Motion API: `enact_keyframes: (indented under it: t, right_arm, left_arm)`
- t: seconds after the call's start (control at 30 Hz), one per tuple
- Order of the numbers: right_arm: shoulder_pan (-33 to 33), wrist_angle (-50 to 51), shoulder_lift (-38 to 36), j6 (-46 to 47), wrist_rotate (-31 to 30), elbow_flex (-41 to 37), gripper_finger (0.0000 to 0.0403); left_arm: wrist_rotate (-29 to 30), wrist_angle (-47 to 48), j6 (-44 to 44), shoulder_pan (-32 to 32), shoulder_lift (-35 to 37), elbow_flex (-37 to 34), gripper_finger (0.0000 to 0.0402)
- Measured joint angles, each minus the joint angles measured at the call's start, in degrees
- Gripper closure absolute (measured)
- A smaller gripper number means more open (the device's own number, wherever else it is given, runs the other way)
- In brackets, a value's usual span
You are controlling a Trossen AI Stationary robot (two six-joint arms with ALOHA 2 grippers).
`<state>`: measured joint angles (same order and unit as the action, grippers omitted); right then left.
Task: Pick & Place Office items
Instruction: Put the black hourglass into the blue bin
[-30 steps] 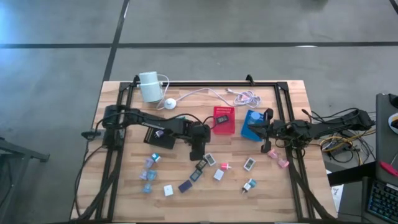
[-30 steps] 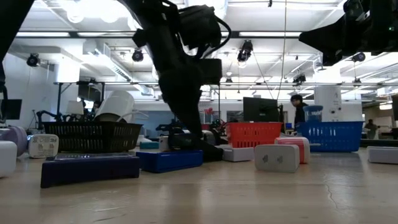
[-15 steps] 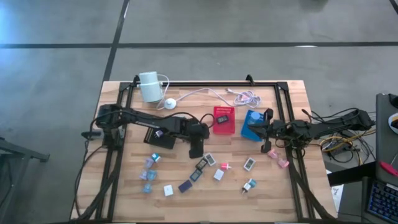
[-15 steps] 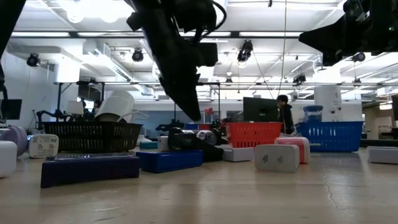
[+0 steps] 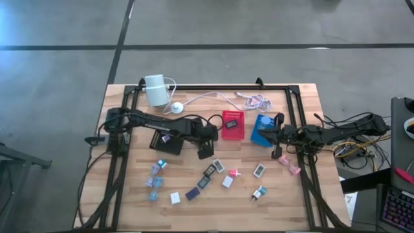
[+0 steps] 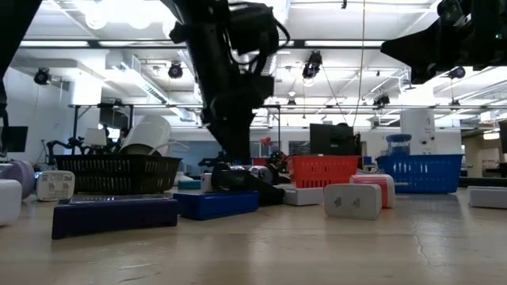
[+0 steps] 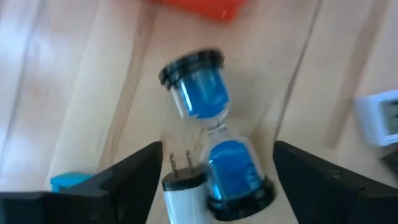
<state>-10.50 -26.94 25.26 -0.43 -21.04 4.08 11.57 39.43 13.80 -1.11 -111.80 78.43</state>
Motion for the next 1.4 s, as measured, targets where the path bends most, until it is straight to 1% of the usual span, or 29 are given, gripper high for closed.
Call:
enact_keyframes:
  t: [0.1,0.2,0.37,0.47,0.57,0.63,0.77,0.8,1.07,1.17,1.4]
  right_arm:
    - [0.0,0.0,0.0,0.0,0.0,0.0,0.0381]
    - [0.0,0.0,0.0,0.0,0.0,0.0,0.0381]
    - [0.0,0.0,0.0,-0.1,0.0,0.0,0.0381]
    - [0.0,0.1,0.0,-0.2,0.0,0.0,0.0381]
    - [0.0,0.1,0.0,-0.2,0.0,0.0,0.0381]
    - [0.0,0.1,0.0,-0.2,0.0,0.0,0.0381]
    - [0.0,0.1,0.0,-0.2,0.0,0.0,0.0381]
    - [0.0,0.1,0.0,-0.2,0.0,0.0,0.0381]
    - [0.0,0.1,0.0,-0.2,0.0,0.0,0.0381]
    - [0.0,0.1,0.0,-0.2,0.0,0.0,0.0381]
    - [0.0,0.2,0.0,-0.2,0.0,0.0,0.0381]
  left_arm:
    - [0.0,0.1,0.0,-0.6,-1.7,0.0,0.0071]
    - [0.0,0.1,-0.8,-0.9,-3.0,0.0,0.0070]
    - [0.9,-0.5,-2.8,-1.0,-4.3,0.0,0.0080]
    - [1.3,-0.8,-4.7,-1.0,-4.4,-0.1,0.0092]
    - [1.4,-0.9,-5.0,-1.0,-4.5,-0.1,0.0120]
    - [1.4,-0.9,-5.0,-1.0,-4.5,-0.1,0.0150]
    - [1.4,-0.9,-5.0,-1.0,-4.4,-0.1,0.0228]
    - [1.5,-1.0,-5.0,-1.0,-4.4,-0.1,0.0233]
    - [2.0,-1.2,-5.0,-1.0,-4.3,-0.9,0.0233]
    - [4.4,-0.7,-5.0,-1.0,-3.9,-1.0,0.0233]
    - [6.4,0.5,-5.5,-0.9,-0.4,-1.1,0.0233]
